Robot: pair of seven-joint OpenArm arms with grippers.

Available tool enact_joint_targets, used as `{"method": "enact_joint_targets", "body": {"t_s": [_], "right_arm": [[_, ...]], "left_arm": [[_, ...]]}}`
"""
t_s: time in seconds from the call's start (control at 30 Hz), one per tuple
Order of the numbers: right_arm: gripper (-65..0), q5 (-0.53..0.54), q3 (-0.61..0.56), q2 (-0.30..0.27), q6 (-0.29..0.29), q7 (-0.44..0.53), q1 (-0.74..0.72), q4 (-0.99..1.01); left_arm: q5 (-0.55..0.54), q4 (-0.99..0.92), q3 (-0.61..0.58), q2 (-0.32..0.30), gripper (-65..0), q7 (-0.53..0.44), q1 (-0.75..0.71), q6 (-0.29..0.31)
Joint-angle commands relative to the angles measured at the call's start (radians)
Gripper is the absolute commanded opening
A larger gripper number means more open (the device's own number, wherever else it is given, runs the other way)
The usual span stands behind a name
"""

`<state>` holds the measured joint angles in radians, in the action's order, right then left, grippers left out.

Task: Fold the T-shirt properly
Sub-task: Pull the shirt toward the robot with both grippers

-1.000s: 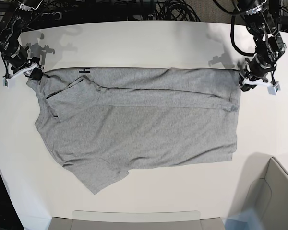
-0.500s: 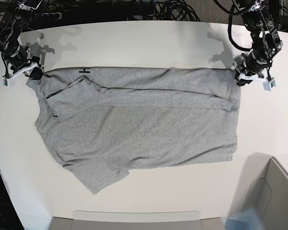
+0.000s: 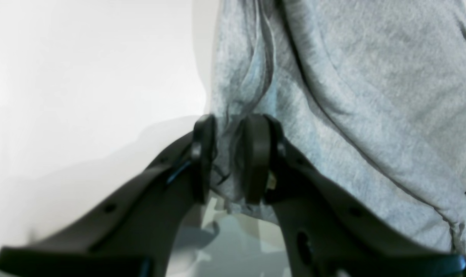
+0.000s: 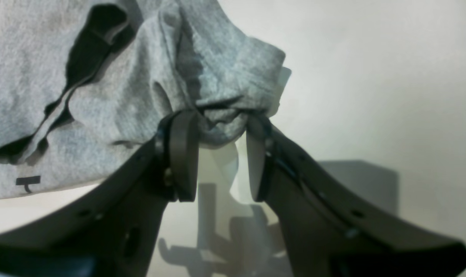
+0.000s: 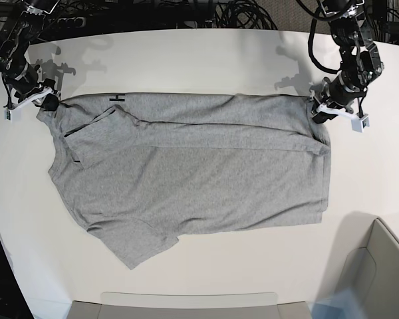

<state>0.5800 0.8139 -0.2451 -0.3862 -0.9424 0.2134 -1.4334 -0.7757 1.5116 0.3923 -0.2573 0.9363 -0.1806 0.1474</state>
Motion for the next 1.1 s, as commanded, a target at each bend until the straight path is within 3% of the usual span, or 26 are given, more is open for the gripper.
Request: {"method": "enact_joint_targets", "body": {"t_s": [0.0, 0.07, 0.17, 0.27, 0.37, 0.4, 0.9, 1.07], "right_arm": [[-43.4, -0.002, 0.002, -0.013, -0.004, -0.005, -0.007, -0.010], [-43.4, -0.002, 0.000, -0.013, -0.004, -0.005, -0.007, -0.010], [-44.4, -0.002, 0.000, -0.012, -0.004, -0.005, -0.007, -0.008], [-52.3, -0.002, -0.024, -0.017, -0.004, -0.003, -0.007, -0.007], [-64.0, -0.005, -0.044, -0.018, -0.004, -0.003, -0.007, -0.005], [-65.0, -0.005, -0.047, -0.018, -0.004, -0.003, -0.007, -0.008], [-65.0, -0.005, -0.040, -0.020, -0.003, -0.005, 0.085, -0.117], [-65.0, -0.005, -0.040, -0.047, -0.003, -0.005, 0.113, -0.116]], "left_arm": [[0.008, 0.007, 0.000, -0.009, -50.0, 0.007, 0.000, -0.001], [0.008, 0.005, 0.000, -0.009, -52.8, 0.007, 0.000, -0.001], [0.009, 0.004, 0.000, -0.009, -63.1, 0.007, 0.002, -0.001], [0.011, -0.016, 0.000, -0.009, -65.0, 0.007, 0.002, -0.001], [0.011, -0.036, 0.001, -0.012, -65.0, 0.007, 0.002, 0.001], [0.011, -0.033, 0.007, -0.012, -65.0, 0.007, 0.002, 0.001], [0.011, 0.050, 0.087, -0.014, -65.0, 0.037, -0.053, 0.001], [0.011, 0.054, 0.087, -0.014, -65.0, 0.059, -0.086, 0.001]]}}
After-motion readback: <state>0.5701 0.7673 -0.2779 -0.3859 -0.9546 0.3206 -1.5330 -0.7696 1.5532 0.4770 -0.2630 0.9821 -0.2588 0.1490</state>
